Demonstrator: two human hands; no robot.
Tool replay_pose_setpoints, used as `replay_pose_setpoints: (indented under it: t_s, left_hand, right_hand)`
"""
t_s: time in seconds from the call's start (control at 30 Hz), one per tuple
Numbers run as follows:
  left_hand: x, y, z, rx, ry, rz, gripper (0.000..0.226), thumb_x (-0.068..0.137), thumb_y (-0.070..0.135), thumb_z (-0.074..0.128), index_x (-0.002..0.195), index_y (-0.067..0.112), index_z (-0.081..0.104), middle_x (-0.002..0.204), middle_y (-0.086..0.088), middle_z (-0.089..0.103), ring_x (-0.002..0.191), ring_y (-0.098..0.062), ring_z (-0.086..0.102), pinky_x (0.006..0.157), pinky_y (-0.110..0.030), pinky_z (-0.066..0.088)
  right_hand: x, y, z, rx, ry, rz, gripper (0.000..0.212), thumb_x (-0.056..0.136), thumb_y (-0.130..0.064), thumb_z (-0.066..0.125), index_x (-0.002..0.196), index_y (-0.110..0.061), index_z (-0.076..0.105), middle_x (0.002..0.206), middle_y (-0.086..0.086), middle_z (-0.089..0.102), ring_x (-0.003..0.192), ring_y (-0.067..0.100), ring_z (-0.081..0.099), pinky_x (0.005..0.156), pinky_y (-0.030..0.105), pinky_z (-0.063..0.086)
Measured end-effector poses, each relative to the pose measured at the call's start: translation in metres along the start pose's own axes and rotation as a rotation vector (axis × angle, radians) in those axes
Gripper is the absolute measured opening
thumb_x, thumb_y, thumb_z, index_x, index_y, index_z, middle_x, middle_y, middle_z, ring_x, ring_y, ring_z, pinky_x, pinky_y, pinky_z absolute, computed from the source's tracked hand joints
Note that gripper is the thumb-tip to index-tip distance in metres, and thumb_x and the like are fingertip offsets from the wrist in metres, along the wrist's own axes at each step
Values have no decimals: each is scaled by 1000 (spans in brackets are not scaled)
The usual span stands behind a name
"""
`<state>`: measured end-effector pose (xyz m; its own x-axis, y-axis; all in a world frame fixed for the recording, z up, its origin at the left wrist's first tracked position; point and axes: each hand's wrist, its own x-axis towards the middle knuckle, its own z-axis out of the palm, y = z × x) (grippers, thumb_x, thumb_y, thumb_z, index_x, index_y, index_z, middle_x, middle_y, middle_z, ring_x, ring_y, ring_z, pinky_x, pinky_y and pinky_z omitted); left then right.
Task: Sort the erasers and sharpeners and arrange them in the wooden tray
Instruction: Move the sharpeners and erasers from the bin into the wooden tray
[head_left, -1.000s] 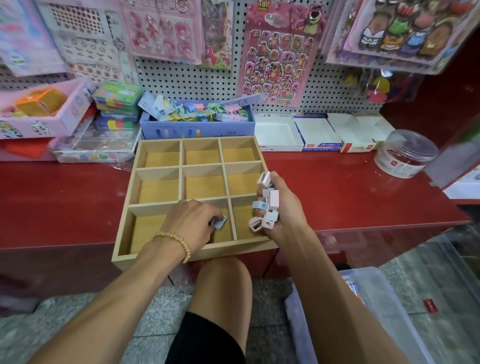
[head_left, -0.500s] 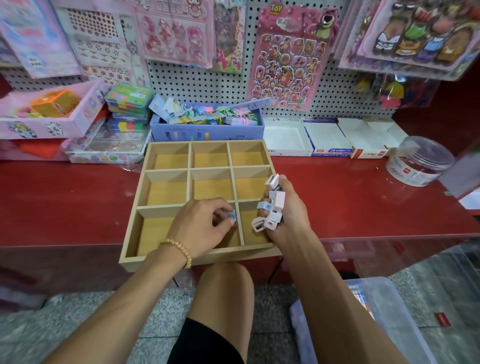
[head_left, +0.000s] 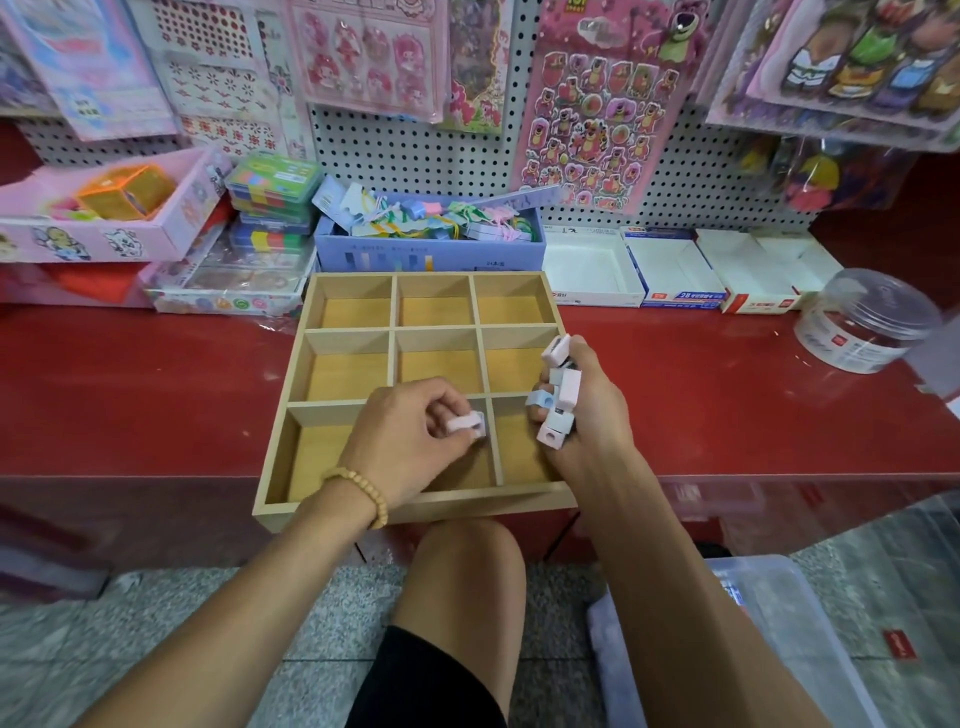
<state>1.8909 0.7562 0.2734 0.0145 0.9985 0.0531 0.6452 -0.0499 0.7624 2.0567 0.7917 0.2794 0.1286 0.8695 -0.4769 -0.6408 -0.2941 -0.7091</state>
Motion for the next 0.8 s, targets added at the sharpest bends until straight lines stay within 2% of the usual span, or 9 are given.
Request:
replay_pose_setpoints:
  t_s: [0.1, 0.17, 0.23, 0.33, 0.43, 0.5, 0.6, 0.7, 0.8]
  left_hand:
    - [-1, -8, -2, 410, 49, 80, 9, 82, 32, 74, 89, 30, 68, 86, 14, 68, 79, -9, 63, 71, -31, 56]
    - [-3, -7, 5, 561, 41, 165, 11, 87, 36, 68, 94, 28, 66, 93, 10, 67, 87, -15, 63, 76, -29, 52]
    - [-2, -5, 12, 632, 31, 203, 13, 88, 39, 66, 92, 27, 64, 94, 6, 66, 89, -18, 62, 80, -27, 42]
    - [4, -5, 13, 658, -26, 160, 23, 85, 46, 68, 96, 26, 64, 95, 7, 67, 92, -17, 61, 89, -30, 41]
    - [5, -10, 9, 632, -93, 167, 19, 87, 39, 65, 100, 26, 67, 96, 8, 66, 92, -15, 60, 93, -28, 38]
    - [3, -13, 6, 661, -52, 203, 14, 89, 33, 62, 101, 28, 68, 97, 8, 67, 92, -14, 59, 91, -27, 35]
    - [5, -13, 5, 682, 49, 196, 13, 89, 34, 64, 100, 29, 70, 93, 8, 70, 91, -13, 59, 82, -27, 29]
    - [8, -10, 9, 615, -15, 163, 25, 85, 38, 69, 109, 31, 68, 98, 8, 70, 97, -15, 59, 87, -29, 34]
    - [6, -10, 7, 466, 17, 168, 31, 79, 22, 72, 110, 27, 69, 101, 6, 63, 101, -18, 56, 92, -34, 41]
  right_hand:
    - [-10, 5, -3, -175, 15, -57, 22, 99, -35, 57, 94, -14, 61, 56, -2, 44, 45, 12, 37, 43, 24, 29]
    - [-18, 11, -5, -253, 4, -81, 23, 99, -35, 56, 88, -16, 60, 61, 1, 41, 49, 14, 33, 47, 25, 25]
    - [-25, 17, -7, -298, -11, -119, 27, 100, -37, 55, 86, -15, 61, 63, 4, 41, 48, 15, 35, 46, 26, 26]
    - [-28, 26, -11, -377, -21, -221, 32, 100, -40, 55, 85, -13, 61, 65, 10, 43, 48, 17, 39, 44, 25, 32]
    - [-26, 28, -12, -451, -25, -296, 33, 100, -41, 56, 82, -13, 58, 70, 11, 43, 57, 22, 38, 49, 30, 31]
    - [-25, 26, -13, -471, -28, -330, 30, 100, -39, 56, 84, -13, 58, 67, 7, 47, 60, 23, 38, 49, 29, 31]
    - [-23, 24, -14, -532, -38, -404, 29, 100, -36, 56, 79, -16, 55, 64, 0, 48, 61, 22, 40, 52, 31, 34]
    - [-21, 24, -16, -591, -43, -445, 30, 100, -34, 56, 75, -18, 54, 65, 0, 51, 61, 21, 46, 56, 33, 39]
    - [-18, 25, -16, -621, -46, -445, 29, 99, -36, 57, 74, -22, 55, 64, -2, 51, 58, 18, 48, 57, 34, 40]
